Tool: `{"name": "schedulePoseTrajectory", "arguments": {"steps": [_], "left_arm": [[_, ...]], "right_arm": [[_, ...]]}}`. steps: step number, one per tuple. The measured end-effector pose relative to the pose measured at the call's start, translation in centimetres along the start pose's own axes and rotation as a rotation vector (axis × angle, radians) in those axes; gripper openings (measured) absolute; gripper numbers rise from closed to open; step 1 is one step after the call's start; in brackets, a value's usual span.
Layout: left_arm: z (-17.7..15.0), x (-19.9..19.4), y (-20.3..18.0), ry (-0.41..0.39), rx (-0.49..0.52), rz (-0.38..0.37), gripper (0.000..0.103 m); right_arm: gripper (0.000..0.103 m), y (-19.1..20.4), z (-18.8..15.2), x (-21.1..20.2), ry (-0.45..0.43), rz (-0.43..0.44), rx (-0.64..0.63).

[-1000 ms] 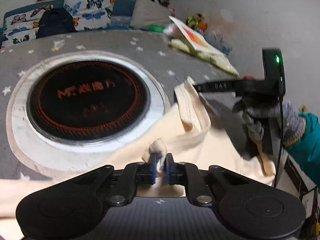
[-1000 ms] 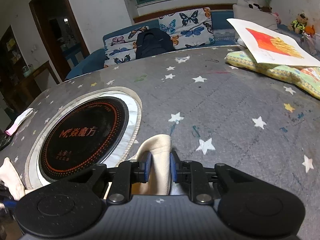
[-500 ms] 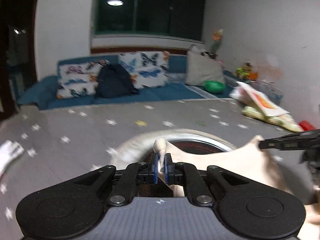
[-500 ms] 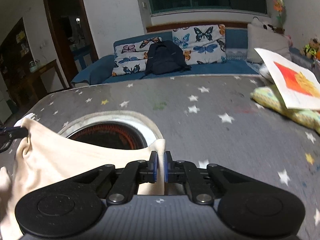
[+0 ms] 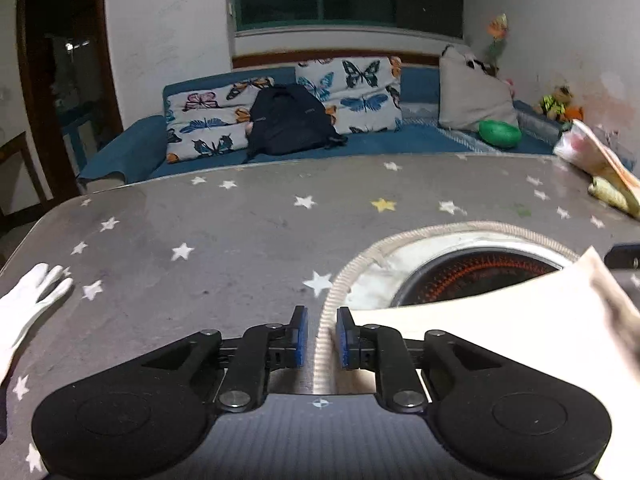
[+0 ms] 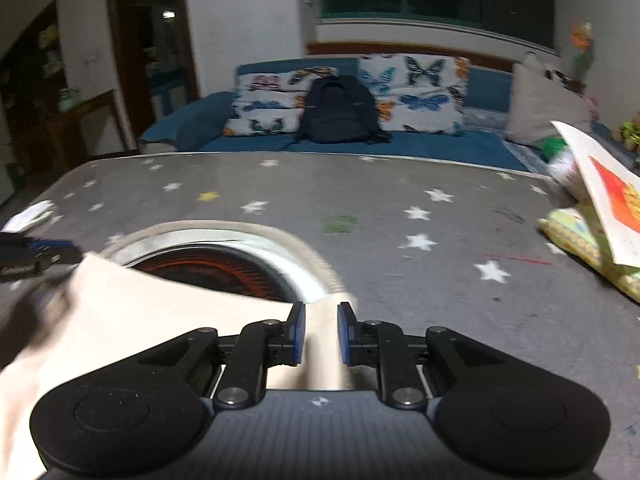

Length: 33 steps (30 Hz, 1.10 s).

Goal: Fold clothes

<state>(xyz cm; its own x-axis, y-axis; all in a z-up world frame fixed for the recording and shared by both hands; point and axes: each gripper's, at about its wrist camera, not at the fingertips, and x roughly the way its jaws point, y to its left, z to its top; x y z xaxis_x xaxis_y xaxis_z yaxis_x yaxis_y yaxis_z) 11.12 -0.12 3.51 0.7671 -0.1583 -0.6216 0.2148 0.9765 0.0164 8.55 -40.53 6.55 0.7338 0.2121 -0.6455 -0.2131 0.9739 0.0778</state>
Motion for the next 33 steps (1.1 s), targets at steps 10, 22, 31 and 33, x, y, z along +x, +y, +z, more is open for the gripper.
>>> {"name": "schedulePoseTrajectory", "arguments": {"steps": [10,22,31,33], "left_arm": [[-4.0,-6.8,-0.8,-0.001,0.022,-0.116,0.017],[-10.7,-13.6,7.4,0.001,-0.111,0.221,0.044],[-13.0,-13.7,10.1,0.017,-0.177,0.262,0.054],[-13.0,-13.8,10.3,0.011,-0.181,0.256,0.054]], "right_arm": [[0.034,2.7,-1.9,1.2,0.081,0.052,-0.052],[0.045,8.1,-4.3,-4.0,0.058,0.173,-0.149],[0.051,15.5,-9.0,-8.2,0.055,0.322,-0.242],[0.052,16.7,-10.0,-9.0,0.041,0.316,-0.272]]}}
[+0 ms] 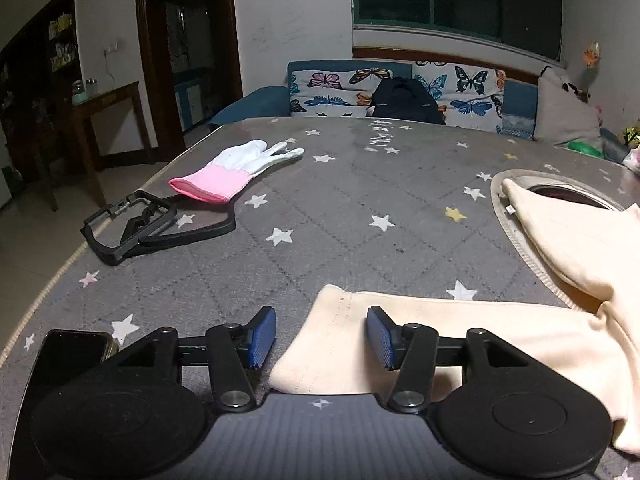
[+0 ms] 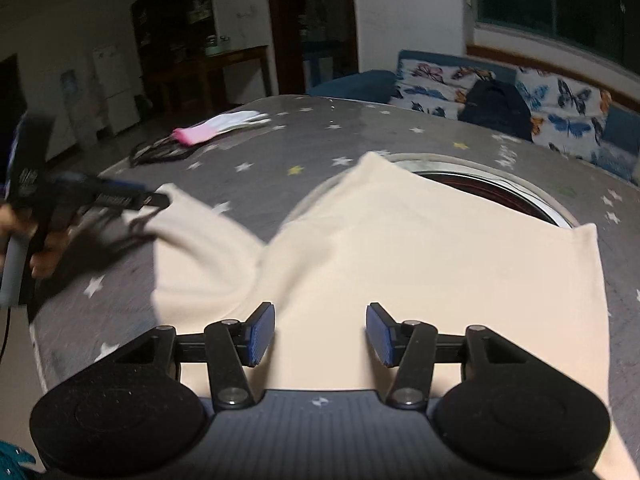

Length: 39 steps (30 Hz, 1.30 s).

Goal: Fold clothes

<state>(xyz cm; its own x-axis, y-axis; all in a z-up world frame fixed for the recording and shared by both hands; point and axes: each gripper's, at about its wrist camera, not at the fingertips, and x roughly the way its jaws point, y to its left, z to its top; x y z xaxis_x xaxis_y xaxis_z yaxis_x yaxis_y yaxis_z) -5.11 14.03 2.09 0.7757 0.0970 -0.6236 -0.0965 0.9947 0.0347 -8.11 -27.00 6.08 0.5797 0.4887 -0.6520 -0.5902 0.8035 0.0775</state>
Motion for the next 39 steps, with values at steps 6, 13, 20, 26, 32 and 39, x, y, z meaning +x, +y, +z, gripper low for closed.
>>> {"name": "schedulePoseTrajectory", "arguments": {"steps": [6,13,20,26,32,39], "left_arm": [[-0.2,0.1,0.8,0.006,-0.017,-0.084,0.04],[-0.2,-1.3,1.2,-0.022,-0.034,-0.06,0.006],[0.4,-6.0,3.1,-0.113,-0.049,0.031,0.005],[-0.1,-3.7,2.9,-0.02,-0.021,0.052,0.006],[-0.5,-2.0,2.5,0.026,0.024,0.096,0.012],[-0.4,-2.7,3.0,0.014,0.017,0.132,0.032]], "right_arm": [[0.055,2.5,-1.5,-0.2,0.009,-0.005,-0.013],[0.055,3.3,-1.7,-0.3,0.002,-0.053,-0.022],[0.056,4.5,-2.5,-0.7,0.022,-0.028,-0.091],[0.055,5.2,-2.4,-0.6,0.02,-0.017,-0.101],[0.055,5.4,-2.6,-1.6,0.003,0.012,-0.087],[0.055,0.7,-3.2,-6.5,-0.09,-0.106,0.074]]}}
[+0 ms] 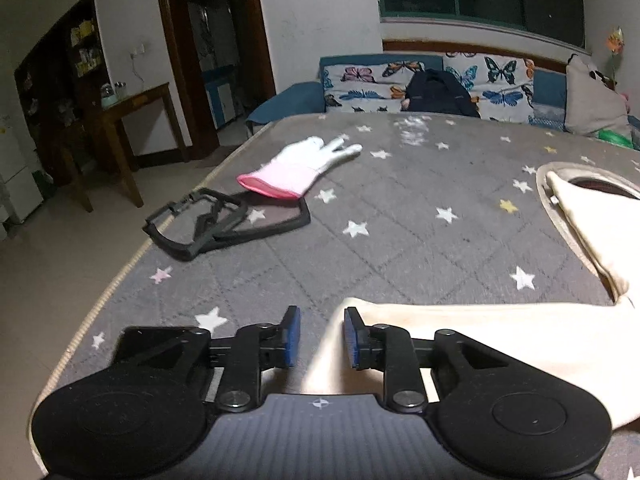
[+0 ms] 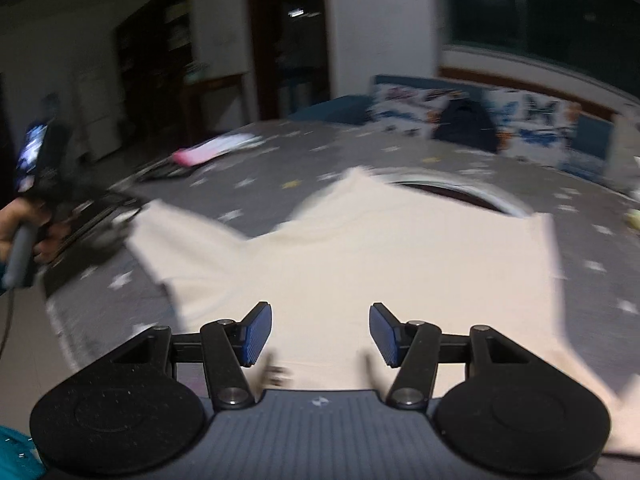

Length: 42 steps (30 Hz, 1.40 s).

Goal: Fold clothes

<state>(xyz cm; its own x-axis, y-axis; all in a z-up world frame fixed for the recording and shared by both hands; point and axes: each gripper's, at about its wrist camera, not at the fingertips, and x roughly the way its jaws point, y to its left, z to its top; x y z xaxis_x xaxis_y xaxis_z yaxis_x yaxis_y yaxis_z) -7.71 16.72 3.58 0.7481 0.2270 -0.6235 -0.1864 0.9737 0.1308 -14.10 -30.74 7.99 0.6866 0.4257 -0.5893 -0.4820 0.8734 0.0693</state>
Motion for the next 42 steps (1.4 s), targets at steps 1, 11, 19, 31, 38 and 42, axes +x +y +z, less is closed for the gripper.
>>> {"name": "schedulePoseTrajectory", "arguments": {"steps": [1,11,19,31,38,42], "left_arm": [[0.1,-0.2,0.1,-0.007,-0.006,0.008,0.041],[1.2,-3.4,-2.7,-0.051,0.004,-0.124,0.057],[0.8,-6.1,-11.5,-0.068,0.153,-0.386,0.074],[-1.5,-9.9,-23.8,-0.064,0.362,-0.74,0.093],[-3.1,-11.3,-28.1,-0.044,0.436,-0.874,0.099],[-3.9,-11.8,-29.9,-0.043,0.481,-0.958,0.099]], "right_arm": [[0.055,-1.1,-0.1,-0.8,-0.012,-0.033,0.023],[0.054,-14.3,-3.3,-7.4,-0.051,-0.429,0.35],[0.053,-20.6,-3.8,-6.0,-0.02,-0.51,0.536],[0.025,-20.6,-3.3,-1.8,0.092,-0.641,0.383],[0.004,-20.8,-2.1,-3.1,0.013,-0.613,0.386],[0.003,-19.9,-0.5,-5.7,-0.125,-0.579,0.375]]}}
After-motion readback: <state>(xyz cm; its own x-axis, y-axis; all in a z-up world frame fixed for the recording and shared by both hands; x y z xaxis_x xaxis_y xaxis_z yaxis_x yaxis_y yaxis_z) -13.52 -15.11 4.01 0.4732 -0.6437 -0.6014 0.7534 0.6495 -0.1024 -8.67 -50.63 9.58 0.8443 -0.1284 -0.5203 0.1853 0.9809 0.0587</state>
